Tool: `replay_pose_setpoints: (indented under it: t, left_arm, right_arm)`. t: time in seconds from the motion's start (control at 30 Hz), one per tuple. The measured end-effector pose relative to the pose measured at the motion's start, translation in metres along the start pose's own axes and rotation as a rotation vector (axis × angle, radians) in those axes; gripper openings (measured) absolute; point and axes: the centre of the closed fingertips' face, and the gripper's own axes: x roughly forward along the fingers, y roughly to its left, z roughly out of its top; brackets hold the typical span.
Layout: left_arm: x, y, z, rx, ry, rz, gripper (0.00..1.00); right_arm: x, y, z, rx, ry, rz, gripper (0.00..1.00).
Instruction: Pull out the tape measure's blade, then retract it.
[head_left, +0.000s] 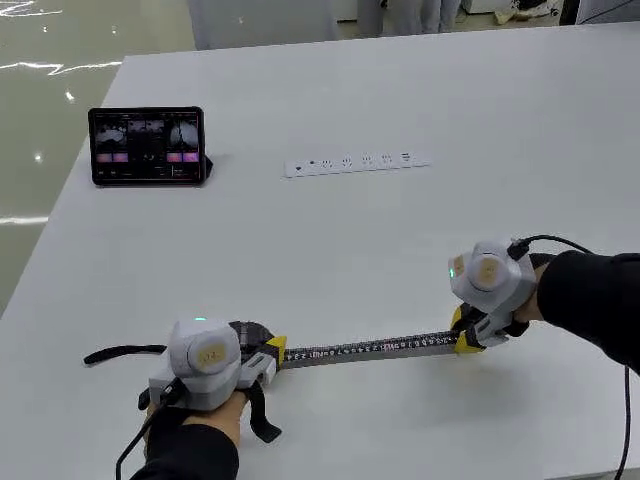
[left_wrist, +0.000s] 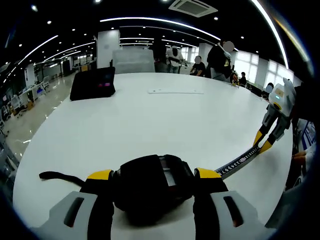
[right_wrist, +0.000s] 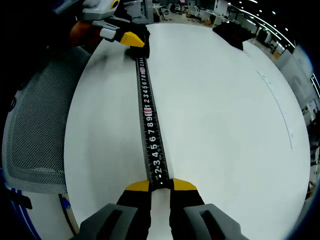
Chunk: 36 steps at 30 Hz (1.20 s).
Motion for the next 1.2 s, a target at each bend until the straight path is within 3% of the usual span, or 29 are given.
replay_pose_setpoints:
  t: [0.3, 1.2]
  left_arm:
    - [0.0008, -0.0002, -0.0015, -0.018, 0.015, -0.011, 0.6]
    - [0.0019, 0.0008, -0.0041, -0.009, 0.036, -0.021, 0.6]
  right_arm:
    - [0.0005, 0.0014, 0.0015, -0.009, 0.029, 0.0, 0.1]
    - [0.0032, 0.0039, 0.0091, 0.02, 0.033, 0.0, 0.1]
